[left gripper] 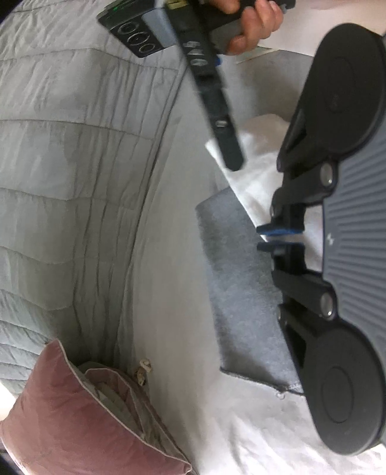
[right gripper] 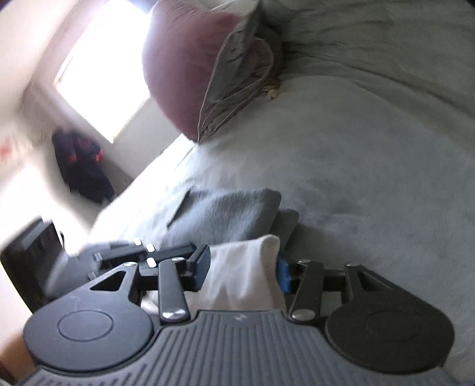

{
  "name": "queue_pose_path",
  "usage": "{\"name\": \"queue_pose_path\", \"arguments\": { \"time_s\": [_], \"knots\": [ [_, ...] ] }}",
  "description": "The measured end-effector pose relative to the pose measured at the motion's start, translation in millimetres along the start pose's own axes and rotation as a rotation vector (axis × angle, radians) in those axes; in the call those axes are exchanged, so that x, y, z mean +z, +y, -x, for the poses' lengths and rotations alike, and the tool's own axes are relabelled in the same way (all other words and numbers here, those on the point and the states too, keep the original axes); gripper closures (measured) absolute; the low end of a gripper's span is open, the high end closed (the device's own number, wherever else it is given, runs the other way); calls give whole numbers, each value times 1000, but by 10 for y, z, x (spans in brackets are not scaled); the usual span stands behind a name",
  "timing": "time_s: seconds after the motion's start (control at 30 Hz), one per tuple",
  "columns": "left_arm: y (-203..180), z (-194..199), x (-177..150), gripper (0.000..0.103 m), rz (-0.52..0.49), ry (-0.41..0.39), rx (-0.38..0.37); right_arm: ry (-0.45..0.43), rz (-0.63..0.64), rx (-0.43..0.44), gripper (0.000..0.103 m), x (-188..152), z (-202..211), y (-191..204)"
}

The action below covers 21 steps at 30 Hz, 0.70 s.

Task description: Fold clothes

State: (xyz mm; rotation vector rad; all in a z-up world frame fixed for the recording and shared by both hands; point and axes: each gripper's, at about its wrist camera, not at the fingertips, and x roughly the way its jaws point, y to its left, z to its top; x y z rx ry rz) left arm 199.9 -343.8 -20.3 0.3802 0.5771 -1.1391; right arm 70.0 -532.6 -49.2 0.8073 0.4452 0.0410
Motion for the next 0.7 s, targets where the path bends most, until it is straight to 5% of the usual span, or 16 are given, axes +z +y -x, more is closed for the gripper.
{"name": "queue_pose_path", "arguments": {
  "time_s": [0.07, 0.27, 0.37, 0.63, 0.7],
  "knots": [
    [-33, 61, 2, 101, -17, -24, 15, -18, 43, 16, 92, -12, 33, 63],
    [-42, 307, 73, 102, -42, -151, 85, -72, 174, 62, 95, -49, 131, 252],
    [-7, 316, 115, 102, -32, -186, 107, -100, 138, 15, 95, -49, 47, 176],
    [52, -229, 20, 101, -8, -115, 179, -175, 42, -112, 95, -49, -177, -27],
    [40, -314, -20, 100, 0, -125, 199, -194, 18, -144, 87, -49, -234, -77]
  ]
}}
